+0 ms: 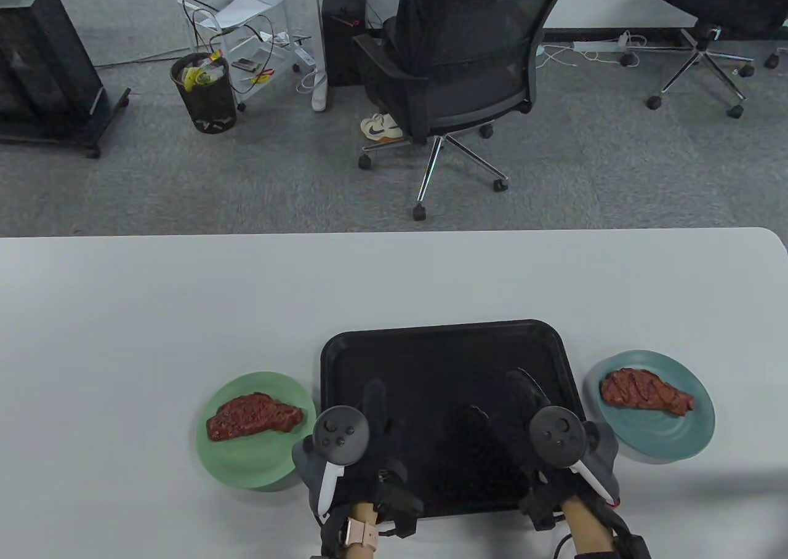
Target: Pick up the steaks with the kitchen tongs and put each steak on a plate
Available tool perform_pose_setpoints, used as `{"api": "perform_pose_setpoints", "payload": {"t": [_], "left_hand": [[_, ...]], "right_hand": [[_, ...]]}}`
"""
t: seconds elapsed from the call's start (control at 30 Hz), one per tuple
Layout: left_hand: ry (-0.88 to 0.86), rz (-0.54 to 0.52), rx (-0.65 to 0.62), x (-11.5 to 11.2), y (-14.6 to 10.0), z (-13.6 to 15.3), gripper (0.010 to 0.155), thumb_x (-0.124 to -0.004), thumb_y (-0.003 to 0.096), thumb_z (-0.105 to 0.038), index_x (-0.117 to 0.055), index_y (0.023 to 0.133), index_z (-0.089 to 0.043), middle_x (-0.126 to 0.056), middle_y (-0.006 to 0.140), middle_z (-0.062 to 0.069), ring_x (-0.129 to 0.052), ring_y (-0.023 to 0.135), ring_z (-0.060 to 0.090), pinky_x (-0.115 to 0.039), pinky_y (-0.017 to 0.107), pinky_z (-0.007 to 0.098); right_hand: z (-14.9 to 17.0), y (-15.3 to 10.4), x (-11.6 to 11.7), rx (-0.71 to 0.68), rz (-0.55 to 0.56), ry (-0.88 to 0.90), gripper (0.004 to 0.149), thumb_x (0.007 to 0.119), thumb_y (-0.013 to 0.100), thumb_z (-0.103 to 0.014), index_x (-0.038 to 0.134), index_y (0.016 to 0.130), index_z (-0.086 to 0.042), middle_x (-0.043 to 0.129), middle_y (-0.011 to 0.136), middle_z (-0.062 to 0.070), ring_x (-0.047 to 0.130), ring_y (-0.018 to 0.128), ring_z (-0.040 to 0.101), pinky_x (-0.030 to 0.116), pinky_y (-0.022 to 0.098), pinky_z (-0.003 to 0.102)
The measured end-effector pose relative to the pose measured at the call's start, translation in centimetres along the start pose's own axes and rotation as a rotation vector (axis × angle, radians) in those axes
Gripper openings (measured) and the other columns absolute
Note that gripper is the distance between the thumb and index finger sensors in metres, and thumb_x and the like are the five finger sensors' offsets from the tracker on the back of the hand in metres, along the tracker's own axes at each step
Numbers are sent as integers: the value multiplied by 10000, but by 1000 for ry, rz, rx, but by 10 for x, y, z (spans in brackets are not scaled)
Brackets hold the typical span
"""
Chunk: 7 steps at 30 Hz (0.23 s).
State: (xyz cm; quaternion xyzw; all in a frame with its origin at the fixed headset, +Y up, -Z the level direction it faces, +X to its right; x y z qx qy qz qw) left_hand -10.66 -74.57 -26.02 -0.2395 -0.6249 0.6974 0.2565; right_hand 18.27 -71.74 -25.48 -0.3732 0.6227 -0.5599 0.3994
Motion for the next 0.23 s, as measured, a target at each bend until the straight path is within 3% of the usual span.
{"api": "perform_pose_setpoints", "payload": {"t": [0.23], "left_hand": [[-1, 4, 8, 0, 1, 2, 687, -715, 466, -311, -444, 1076, -149, -655, 965, 191, -816, 689, 397, -834, 391, 372]], "right_hand": [[0, 0, 0, 5, -6, -14, 735, 684, 439, -513, 471, 1050, -165, 832, 848, 173, 874, 577, 383, 809, 343, 441]]}}
Point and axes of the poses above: the tracker on the back of each hand, its own z axis roughly to the little-finger side, its own y axis roughly from the wrist to the fingertips, x = y × z, the point moved 1 cm from there along y, roughly from the wrist to the fingertips
